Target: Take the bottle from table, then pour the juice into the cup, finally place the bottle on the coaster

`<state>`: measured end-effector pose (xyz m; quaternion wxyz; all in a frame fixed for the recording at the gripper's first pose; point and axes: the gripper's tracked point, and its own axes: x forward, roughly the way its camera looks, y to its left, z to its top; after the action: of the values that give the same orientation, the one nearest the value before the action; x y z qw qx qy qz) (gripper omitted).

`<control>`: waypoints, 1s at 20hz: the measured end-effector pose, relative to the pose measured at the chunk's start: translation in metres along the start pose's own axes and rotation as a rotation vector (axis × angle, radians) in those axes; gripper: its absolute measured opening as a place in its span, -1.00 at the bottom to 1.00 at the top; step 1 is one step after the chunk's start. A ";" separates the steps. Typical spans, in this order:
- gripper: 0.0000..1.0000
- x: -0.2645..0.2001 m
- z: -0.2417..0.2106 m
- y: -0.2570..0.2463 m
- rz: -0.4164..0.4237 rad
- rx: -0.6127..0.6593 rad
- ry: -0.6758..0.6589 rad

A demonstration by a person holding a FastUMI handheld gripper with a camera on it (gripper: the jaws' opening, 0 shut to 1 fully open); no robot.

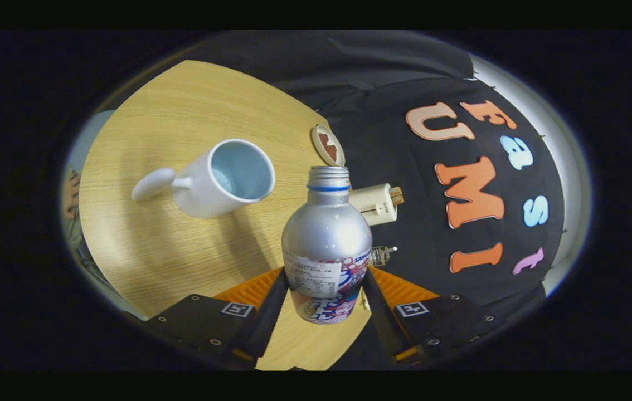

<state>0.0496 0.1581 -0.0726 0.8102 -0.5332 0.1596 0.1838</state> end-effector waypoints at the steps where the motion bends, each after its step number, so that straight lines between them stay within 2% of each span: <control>1: 0.55 0.003 0.001 0.001 0.013 0.055 -0.010; 7: 0.56 0.005 -0.005 0.004 0.041 0.306 -0.059; 15: 0.56 0.017 -0.019 0.005 0.043 0.729 -0.117; 20: 0.56 0.034 -0.028 0.013 0.047 0.871 -0.134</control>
<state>0.0717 0.1416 -0.1088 0.9636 -0.1250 0.1814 0.1517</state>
